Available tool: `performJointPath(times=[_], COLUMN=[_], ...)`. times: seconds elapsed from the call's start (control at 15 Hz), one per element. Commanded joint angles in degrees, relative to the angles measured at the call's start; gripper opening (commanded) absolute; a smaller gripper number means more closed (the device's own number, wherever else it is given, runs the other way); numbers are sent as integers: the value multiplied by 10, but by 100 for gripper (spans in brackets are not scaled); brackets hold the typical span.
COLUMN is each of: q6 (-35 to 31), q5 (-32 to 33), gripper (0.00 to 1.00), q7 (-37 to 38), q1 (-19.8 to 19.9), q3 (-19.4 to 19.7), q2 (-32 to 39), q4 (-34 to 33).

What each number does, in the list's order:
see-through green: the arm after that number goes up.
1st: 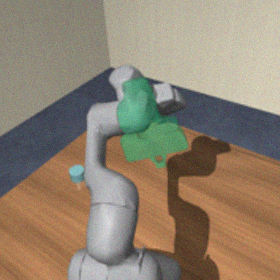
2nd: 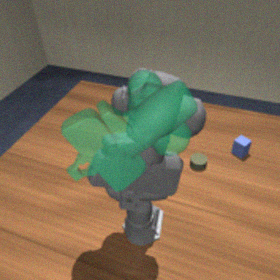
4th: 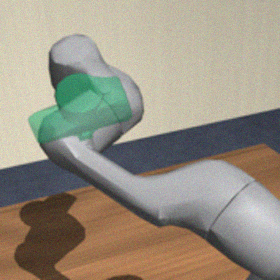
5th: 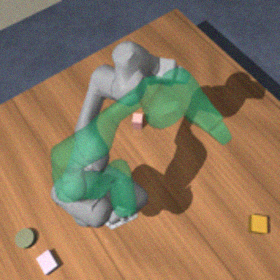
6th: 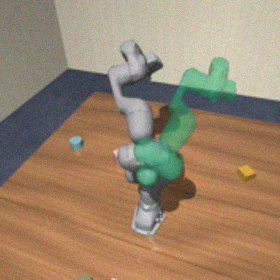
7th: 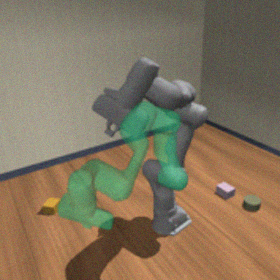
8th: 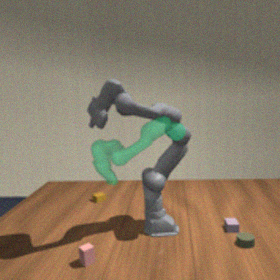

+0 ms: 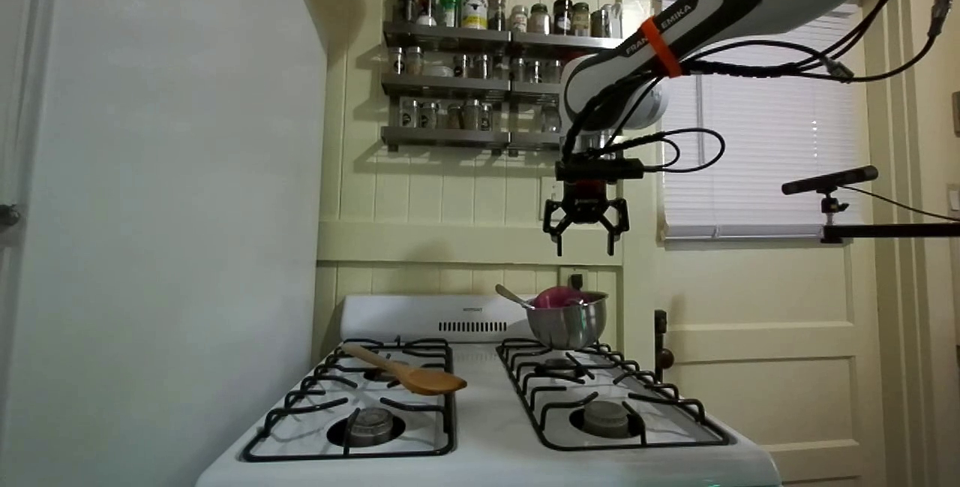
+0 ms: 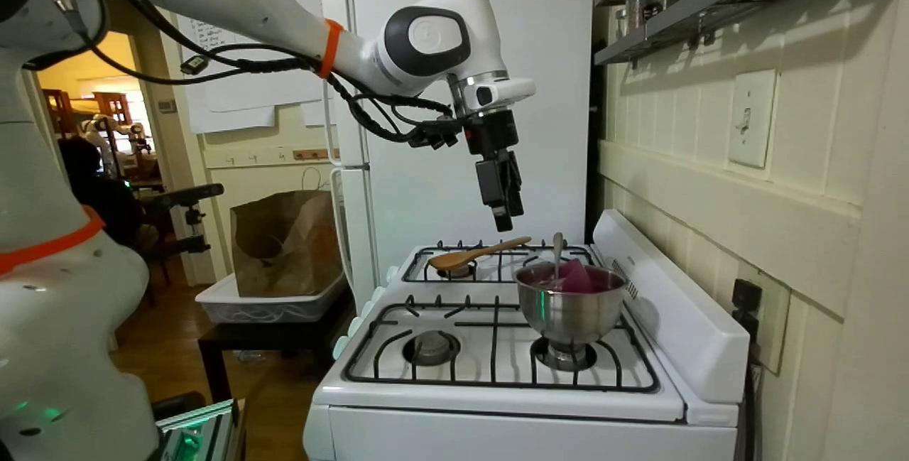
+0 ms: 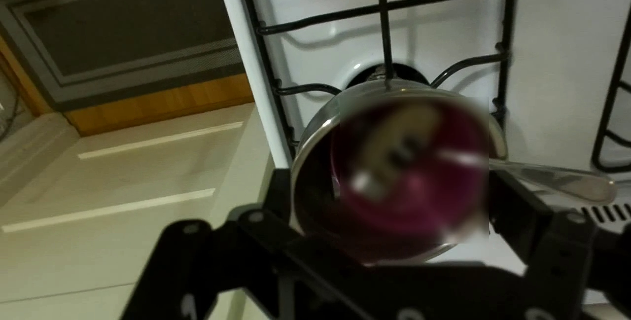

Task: Remove the wooden spoon from the silver bowl and place it on the stove top and place the spice on the spice rack

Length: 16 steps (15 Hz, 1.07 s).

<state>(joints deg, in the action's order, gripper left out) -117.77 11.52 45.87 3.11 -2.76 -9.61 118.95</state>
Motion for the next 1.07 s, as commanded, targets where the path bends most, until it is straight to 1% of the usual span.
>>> performJointPath(times=[0.0, 0.13, 0.2, 0.33, 0.4, 0.47, 0.8, 0.87, 0.93, 1.0], q6=[-14, -20, -25, -50, -57, -41, -47, -53, -55, -52], q5=[32, 55, 56, 77, 89, 65, 76, 82, 67, 66], gripper=[100, 100, 100, 100, 100, 100, 100, 100, 100, 100], q7=[133, 198, 211, 256, 265, 226, 245, 260, 249, 266], q1=[6, 3, 0, -2, -4, -7, -8, -9, -10, -12], q3=[-9, -9, -5, -2, -1, 5, 6, 5, 6, 5], q2=[28, 47, 55, 68, 75, 59, 73, 77, 81, 86], q4=[-7, -17, -23, -30, -35, -22, -36, -38, -39, -44])
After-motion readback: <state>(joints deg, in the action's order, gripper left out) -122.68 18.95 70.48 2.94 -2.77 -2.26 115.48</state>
